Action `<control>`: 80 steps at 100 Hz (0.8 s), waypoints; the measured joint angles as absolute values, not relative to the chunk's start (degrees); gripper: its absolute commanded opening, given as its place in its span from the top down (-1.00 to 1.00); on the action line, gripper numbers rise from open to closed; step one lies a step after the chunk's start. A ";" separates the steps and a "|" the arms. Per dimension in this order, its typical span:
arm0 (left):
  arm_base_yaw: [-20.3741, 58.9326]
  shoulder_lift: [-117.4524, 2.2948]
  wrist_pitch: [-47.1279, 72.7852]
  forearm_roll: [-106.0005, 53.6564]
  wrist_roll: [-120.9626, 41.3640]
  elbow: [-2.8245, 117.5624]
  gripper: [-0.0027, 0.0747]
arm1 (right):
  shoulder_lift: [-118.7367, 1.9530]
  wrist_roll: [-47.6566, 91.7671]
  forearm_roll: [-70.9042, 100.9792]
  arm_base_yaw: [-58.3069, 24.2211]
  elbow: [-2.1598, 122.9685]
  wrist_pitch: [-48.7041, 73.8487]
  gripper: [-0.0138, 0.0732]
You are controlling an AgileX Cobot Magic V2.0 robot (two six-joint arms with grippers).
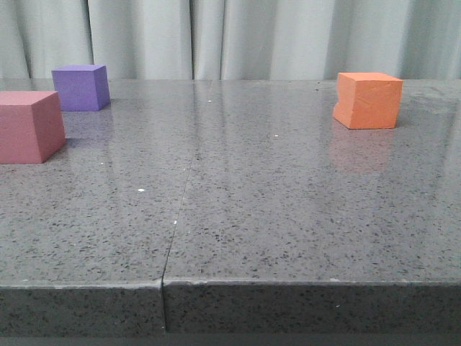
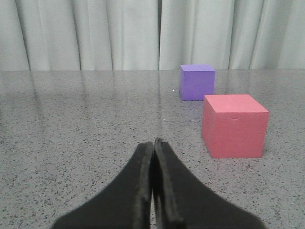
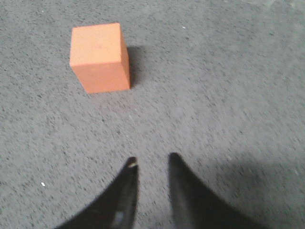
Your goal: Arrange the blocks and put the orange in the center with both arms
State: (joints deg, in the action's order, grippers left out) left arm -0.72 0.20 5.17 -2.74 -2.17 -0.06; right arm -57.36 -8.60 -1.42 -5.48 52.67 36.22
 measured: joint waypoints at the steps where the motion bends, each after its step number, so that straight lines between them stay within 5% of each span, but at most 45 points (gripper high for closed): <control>1: -0.72 0.20 5.17 -2.74 -2.17 -0.06 0.98 | -58.07 -8.60 -1.42 -5.68 53.00 36.35 -0.38; 15: -0.72 0.20 5.17 -2.74 -2.17 -0.06 0.98 | -64.93 -8.60 -1.31 -7.93 59.55 37.29 -0.85; 80: -0.72 0.20 5.17 -2.74 -2.17 -0.06 0.98 | -99.53 -8.60 -1.05 -13.56 94.30 54.78 -0.81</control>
